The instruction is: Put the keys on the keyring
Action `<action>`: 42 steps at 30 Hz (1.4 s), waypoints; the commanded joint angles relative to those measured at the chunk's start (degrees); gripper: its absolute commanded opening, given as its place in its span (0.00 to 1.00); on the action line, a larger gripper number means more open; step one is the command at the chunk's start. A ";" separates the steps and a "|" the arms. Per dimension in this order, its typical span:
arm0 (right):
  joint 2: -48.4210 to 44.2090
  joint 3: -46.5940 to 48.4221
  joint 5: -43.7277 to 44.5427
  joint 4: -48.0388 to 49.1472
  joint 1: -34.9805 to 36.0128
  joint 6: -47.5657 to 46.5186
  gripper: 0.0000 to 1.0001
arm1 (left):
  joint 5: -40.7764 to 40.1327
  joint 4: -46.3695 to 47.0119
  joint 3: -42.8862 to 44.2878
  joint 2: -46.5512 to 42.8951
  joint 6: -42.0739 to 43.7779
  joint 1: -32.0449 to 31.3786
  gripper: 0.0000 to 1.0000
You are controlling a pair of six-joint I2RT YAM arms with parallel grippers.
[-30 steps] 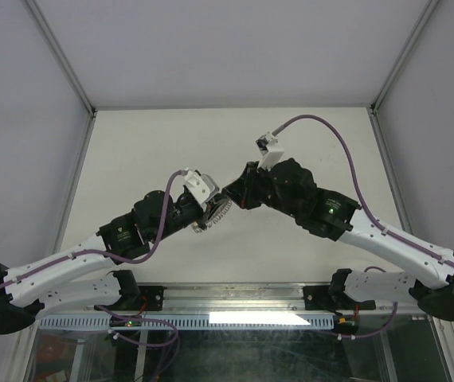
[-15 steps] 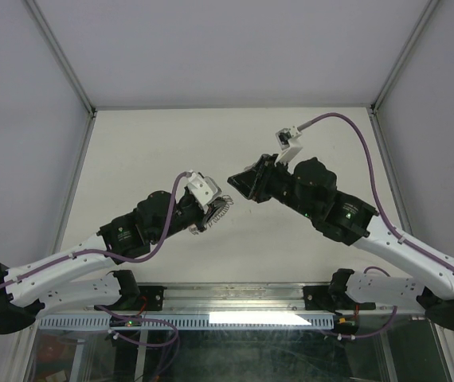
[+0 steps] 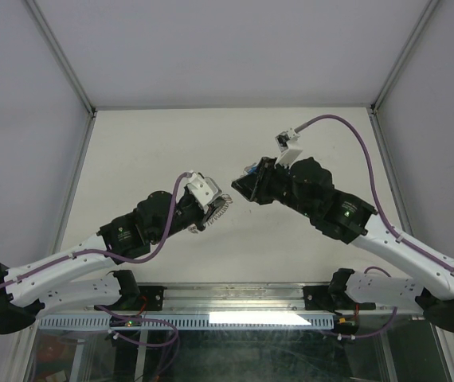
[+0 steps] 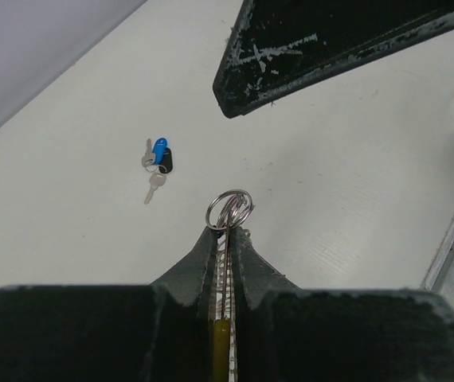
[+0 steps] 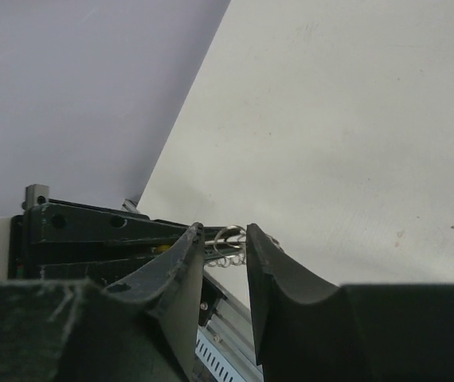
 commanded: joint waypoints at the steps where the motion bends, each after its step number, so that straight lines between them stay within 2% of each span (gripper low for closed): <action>1: 0.33 3.16 -1.53 -1.86 -1.77 0.64 0.30 | -2.08 4.39 -0.08 -1.36 3.07 -0.18 0.00; 8: -0.83 2.87 -2.76 -0.97 -3.43 -0.32 0.31 | 0.16 9.97 -4.45 -5.96 9.26 -0.18 0.00; 13: -1.72 2.07 -5.41 0.64 -4.11 -1.46 0.31 | 9.90 10.52 -6.67 -10.13 19.48 -0.18 0.00; 18: -1.08 2.90 -13.52 2.14 -4.86 -4.38 0.30 | 16.04 10.68 -11.41 -14.38 35.31 -0.18 0.00; 24: 1.76 3.80 -24.15 3.38 -5.14 -6.12 0.31 | 16.87 10.86 -13.37 -16.56 44.61 -0.18 0.00; 29: 4.74 3.55 -28.60 4.56 -5.15 -5.11 0.31 | 16.51 10.88 -13.02 -16.30 46.75 -0.18 0.00; 35: 5.60 2.50 -29.44 5.33 -5.14 -4.22 0.31 | 15.53 11.19 -12.91 -16.17 46.52 -0.18 0.00; 42: 3.89 1.34 -28.60 6.02 -5.23 -5.87 0.34 | 11.81 14.30 -12.04 -15.85 39.84 -0.23 0.00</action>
